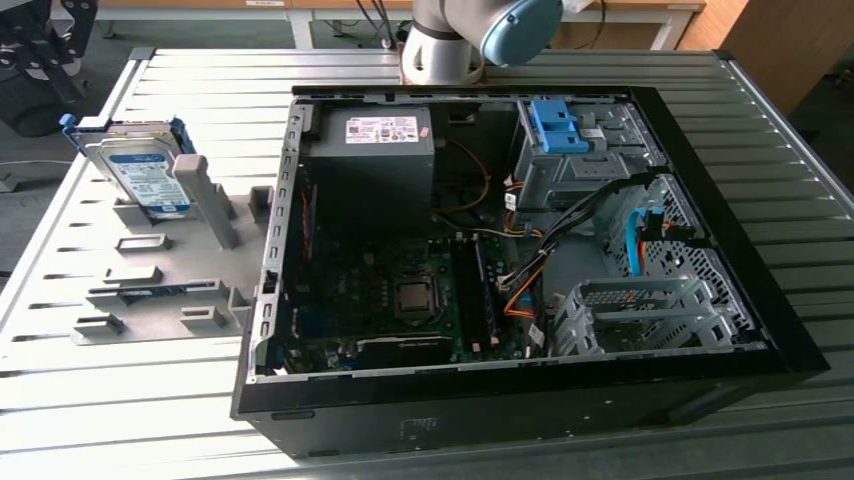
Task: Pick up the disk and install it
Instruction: 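Pick up the disk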
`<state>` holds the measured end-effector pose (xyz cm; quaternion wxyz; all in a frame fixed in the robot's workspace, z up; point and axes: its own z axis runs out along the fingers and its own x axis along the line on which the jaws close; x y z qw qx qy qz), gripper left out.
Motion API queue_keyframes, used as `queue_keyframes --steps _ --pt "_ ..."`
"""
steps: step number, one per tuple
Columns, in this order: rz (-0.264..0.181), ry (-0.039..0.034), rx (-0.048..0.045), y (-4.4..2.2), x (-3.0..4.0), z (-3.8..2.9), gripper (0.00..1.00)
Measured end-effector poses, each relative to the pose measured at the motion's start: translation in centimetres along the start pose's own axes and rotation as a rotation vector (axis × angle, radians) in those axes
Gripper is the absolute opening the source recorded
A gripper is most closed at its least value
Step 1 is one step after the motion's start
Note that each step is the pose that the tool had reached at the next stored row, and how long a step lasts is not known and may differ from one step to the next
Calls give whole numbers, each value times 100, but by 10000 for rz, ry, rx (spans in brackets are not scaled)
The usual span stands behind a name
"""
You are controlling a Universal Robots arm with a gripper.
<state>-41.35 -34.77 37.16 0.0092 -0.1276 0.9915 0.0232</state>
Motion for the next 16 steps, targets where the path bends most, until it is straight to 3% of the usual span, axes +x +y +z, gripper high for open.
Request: queue_keyframes --steps 16 --pt "-399 18 -10 0 0 0 11"
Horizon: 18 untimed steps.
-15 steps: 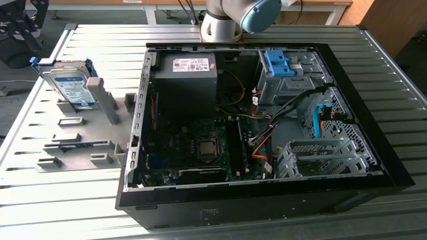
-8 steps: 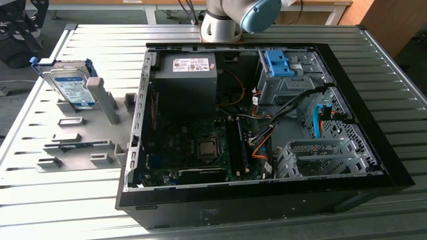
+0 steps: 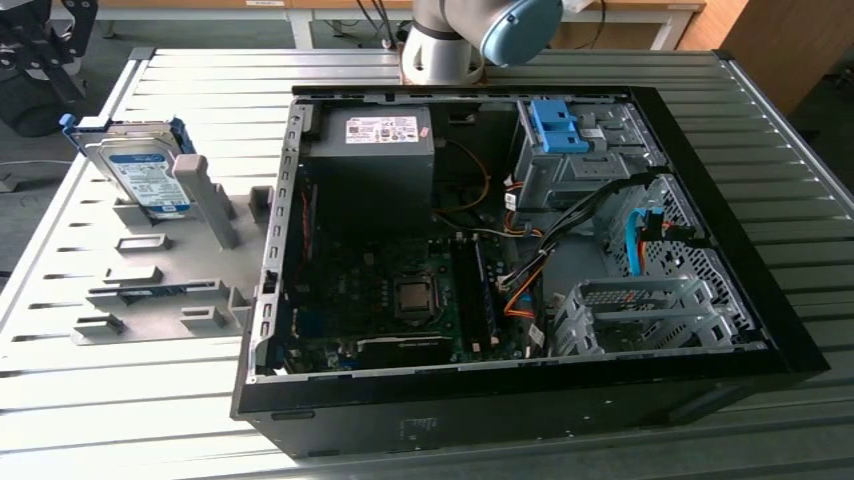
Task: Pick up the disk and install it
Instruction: 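Pick up the disk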
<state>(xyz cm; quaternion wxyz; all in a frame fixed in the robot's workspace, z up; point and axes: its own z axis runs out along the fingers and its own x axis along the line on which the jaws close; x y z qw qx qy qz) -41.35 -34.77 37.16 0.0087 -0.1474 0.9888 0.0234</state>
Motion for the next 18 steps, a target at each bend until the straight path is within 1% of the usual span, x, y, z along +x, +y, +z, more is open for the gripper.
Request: queue_keyframes --steps 18 --pt "-428 19 -10 0 0 0 11"
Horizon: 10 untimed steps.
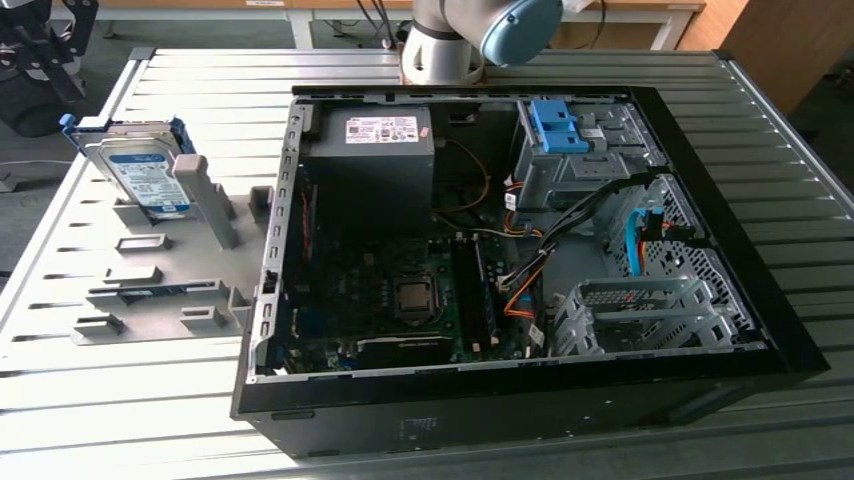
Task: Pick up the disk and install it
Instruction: 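Pick up the disk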
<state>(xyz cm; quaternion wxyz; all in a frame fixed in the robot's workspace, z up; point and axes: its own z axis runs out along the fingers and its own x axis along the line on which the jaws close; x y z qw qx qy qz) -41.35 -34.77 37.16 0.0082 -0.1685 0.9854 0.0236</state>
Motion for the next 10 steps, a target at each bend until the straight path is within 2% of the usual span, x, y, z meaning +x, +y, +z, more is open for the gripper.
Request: queue_keyframes --steps 10 --pt "-231 10 -6 0 0 0 11"
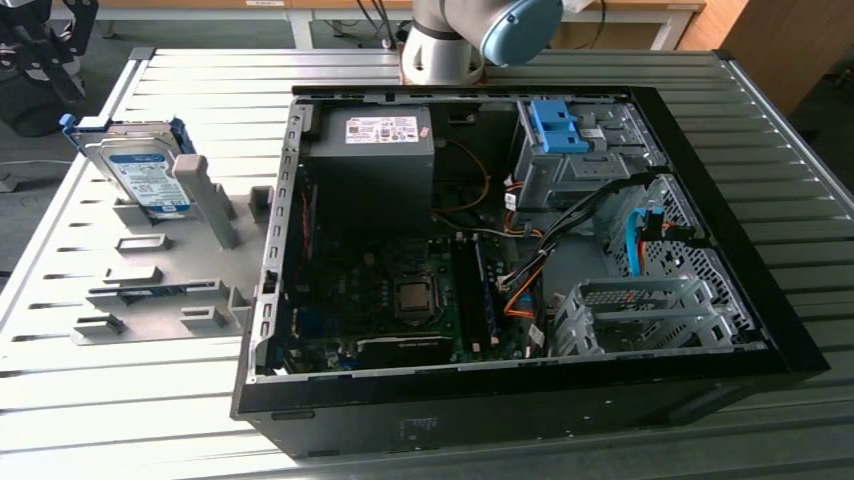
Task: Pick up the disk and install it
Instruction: 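Pick up the disk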
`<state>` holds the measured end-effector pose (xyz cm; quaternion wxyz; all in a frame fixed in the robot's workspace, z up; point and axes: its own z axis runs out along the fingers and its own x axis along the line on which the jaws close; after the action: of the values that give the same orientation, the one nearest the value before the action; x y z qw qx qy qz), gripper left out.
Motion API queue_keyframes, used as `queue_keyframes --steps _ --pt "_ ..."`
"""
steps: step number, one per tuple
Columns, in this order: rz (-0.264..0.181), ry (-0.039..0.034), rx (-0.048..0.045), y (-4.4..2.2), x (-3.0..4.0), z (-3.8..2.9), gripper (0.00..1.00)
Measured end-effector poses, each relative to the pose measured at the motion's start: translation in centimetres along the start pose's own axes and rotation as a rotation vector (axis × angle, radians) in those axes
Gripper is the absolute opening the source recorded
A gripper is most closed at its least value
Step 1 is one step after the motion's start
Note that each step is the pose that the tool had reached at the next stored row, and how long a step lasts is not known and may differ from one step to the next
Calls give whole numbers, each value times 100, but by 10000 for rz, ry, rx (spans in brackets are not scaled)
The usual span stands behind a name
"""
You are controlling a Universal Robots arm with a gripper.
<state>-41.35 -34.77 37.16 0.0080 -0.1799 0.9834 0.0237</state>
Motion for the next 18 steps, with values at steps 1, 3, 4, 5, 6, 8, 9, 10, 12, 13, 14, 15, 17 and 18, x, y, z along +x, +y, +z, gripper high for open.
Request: queue_keyframes --steps 1,3,4,5,6,8,9,10,12,13,14,15,17,18 --pt "-23 2 0 0 0 0 11" --pt "-70 3 -1 0 0 0 11" --pt "-93 4 -2 0 0 0 11" --pt "-116 5 -2 0 0 0 11" --pt "-139 6 -3 0 0 0 11" --pt "-185 9 -4 0 0 0 11" --pt "-208 9 -5 0 0 0 11" --pt "-232 10 -5 0 0 0 11" --pt "-278 12 -7 0 0 0 11" --pt "-301 13 -7 0 0 0 11" --pt "-324 15 -8 0 0 0 11" --pt "-348 16 -8 0 0 0 11" --pt "-396 18 -9 0 0 0 11" --pt "-419 18 -10 0 0 0 11"
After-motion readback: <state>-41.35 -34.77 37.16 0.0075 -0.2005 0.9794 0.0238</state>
